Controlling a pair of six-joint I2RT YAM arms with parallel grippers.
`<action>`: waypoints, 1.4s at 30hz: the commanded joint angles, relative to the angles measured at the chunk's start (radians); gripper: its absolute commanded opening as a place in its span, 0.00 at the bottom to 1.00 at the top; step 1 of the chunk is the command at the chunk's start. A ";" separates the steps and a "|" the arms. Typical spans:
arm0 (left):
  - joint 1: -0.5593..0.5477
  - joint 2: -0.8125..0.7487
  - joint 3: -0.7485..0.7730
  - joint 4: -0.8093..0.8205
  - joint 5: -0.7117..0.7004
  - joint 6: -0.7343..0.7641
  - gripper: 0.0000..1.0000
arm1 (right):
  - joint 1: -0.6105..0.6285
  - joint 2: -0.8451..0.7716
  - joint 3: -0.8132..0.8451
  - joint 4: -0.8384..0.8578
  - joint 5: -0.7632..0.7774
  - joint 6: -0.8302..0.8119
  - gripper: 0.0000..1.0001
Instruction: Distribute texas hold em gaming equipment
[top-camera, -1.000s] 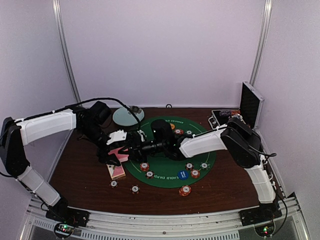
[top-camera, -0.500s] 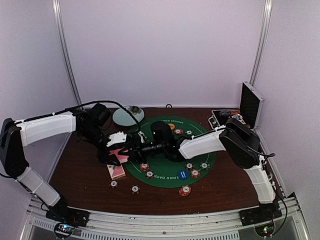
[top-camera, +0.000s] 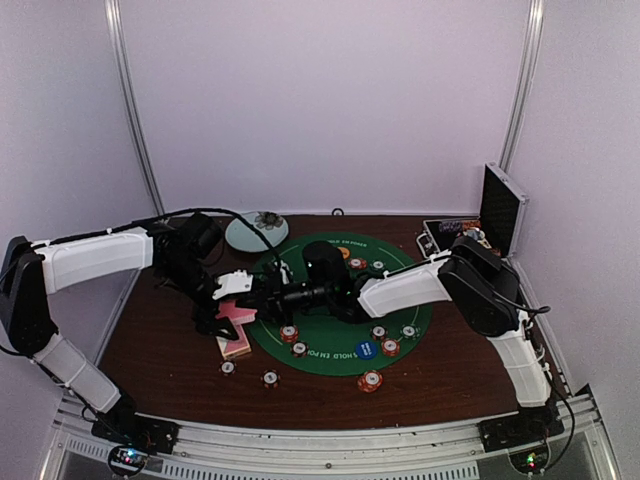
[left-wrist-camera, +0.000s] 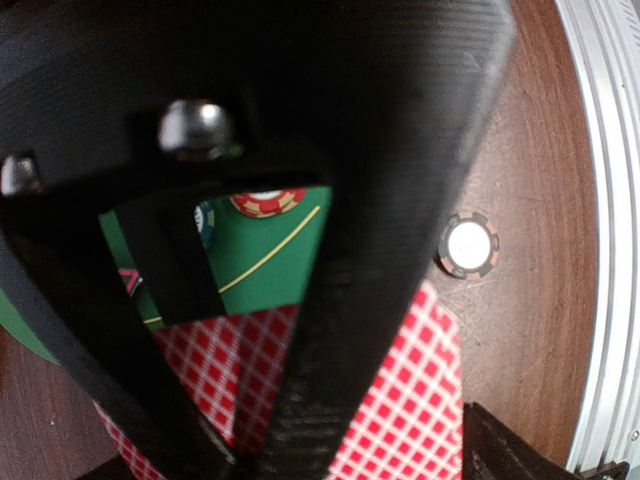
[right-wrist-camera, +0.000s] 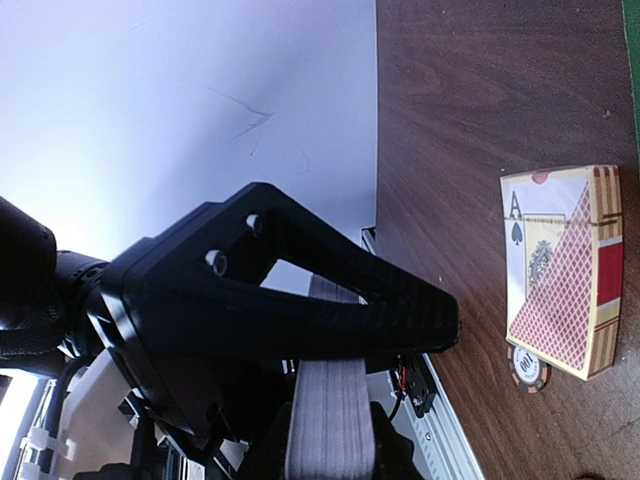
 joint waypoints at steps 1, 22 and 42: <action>-0.008 -0.017 -0.006 0.027 -0.004 -0.010 0.84 | -0.007 -0.006 0.001 0.075 0.010 0.003 0.08; -0.008 -0.029 0.017 0.070 -0.021 -0.043 0.75 | -0.006 -0.001 0.023 -0.091 0.014 -0.088 0.06; -0.017 0.044 0.053 0.023 -0.012 -0.044 0.80 | -0.006 0.012 0.026 -0.005 0.005 -0.036 0.06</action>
